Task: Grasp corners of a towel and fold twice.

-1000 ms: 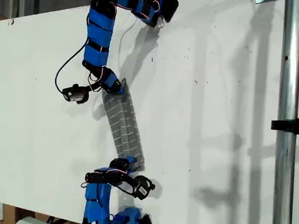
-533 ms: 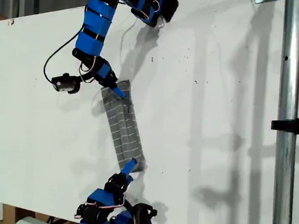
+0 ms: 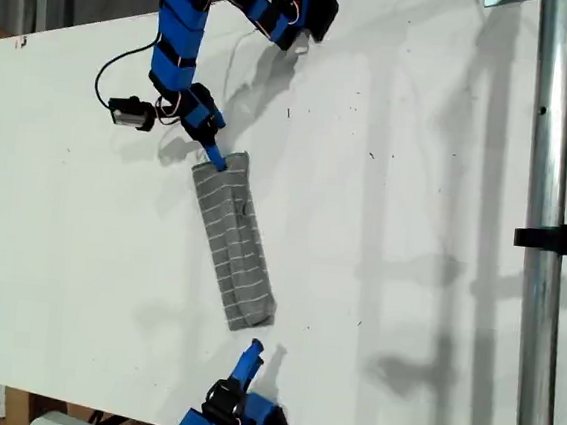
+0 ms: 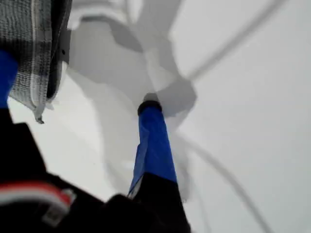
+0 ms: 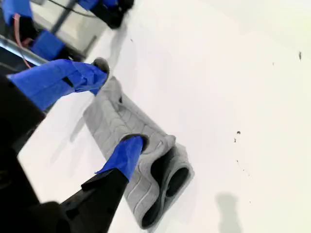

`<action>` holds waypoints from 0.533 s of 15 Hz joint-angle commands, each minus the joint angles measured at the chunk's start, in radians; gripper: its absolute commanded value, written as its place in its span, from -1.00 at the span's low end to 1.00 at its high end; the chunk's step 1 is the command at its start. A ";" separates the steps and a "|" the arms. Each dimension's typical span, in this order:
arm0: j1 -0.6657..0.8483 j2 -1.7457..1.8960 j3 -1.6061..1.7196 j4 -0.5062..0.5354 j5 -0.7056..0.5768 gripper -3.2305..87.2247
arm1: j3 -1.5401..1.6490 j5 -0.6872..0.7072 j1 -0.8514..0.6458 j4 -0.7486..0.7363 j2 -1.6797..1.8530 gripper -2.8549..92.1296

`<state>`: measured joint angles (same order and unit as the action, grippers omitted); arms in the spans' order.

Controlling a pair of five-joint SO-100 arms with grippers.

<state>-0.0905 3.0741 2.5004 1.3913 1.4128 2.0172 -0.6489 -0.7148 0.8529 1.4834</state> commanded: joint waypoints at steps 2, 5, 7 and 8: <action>-0.018 0.029 0.003 0.000 0.015 -0.43 | -0.282 -0.041 0.169 -0.063 -0.173 0.03; -0.021 0.043 0.009 -0.002 0.014 -0.44 | -0.454 -0.063 0.287 -0.115 -0.279 -0.06; -0.026 0.048 0.015 -0.005 0.015 -0.44 | -0.463 -0.164 0.295 -0.138 -0.305 -0.77; -0.034 0.057 0.021 -0.005 0.020 -0.44 | -0.468 -0.173 0.298 -0.133 -0.321 -0.91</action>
<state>-0.1104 3.1263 2.5295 1.3929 1.4189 1.6030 -0.8007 -0.4280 0.7302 1.1582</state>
